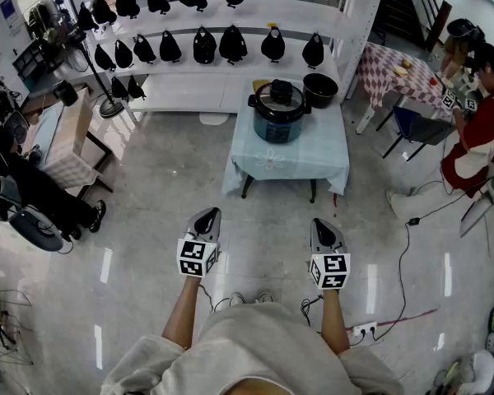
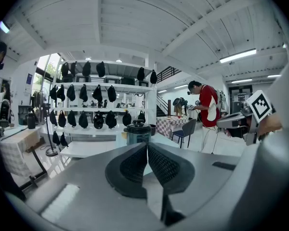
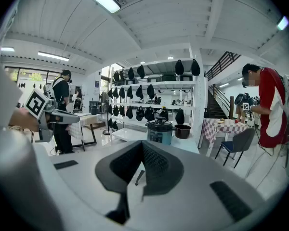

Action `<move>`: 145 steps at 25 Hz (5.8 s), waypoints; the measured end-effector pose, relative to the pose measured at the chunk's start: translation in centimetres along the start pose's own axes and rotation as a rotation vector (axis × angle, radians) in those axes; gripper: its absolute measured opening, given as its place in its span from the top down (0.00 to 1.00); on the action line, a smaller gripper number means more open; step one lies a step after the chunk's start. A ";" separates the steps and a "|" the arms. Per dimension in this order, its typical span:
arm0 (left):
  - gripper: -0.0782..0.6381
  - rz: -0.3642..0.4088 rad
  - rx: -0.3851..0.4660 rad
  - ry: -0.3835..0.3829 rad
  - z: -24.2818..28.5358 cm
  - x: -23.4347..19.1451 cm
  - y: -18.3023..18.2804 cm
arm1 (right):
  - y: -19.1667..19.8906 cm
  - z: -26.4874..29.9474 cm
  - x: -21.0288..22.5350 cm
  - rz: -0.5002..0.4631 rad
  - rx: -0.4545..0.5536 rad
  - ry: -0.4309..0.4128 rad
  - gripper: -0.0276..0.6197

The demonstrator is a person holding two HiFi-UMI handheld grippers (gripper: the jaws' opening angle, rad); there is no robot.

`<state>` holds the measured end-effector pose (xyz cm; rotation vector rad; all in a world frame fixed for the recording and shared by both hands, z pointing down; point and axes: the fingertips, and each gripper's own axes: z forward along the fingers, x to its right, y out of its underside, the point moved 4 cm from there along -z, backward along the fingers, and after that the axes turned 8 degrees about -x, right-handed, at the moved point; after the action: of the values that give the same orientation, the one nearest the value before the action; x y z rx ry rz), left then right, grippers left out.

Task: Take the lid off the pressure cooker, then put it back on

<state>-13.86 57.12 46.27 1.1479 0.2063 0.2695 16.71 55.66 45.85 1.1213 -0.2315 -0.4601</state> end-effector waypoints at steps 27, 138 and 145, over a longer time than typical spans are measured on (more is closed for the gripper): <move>0.48 -0.001 -0.015 0.143 1.6 5.1 0.1 | 0.3 -1.2 0.8 0.050 0.045 -0.110 0.48; 0.48 0.005 -0.070 0.395 62.0 -22.0 -19.9 | -21.3 60.0 17.2 -0.247 -0.213 -0.249 0.48; 0.48 0.002 -0.065 0.416 61.9 -21.7 -19.9 | -21.1 61.0 16.9 -0.464 -0.356 -0.356 0.48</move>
<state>-13.92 -11.08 53.12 1.0181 0.5585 0.5127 1.98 -9.19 51.78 0.7311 -0.1876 -1.0747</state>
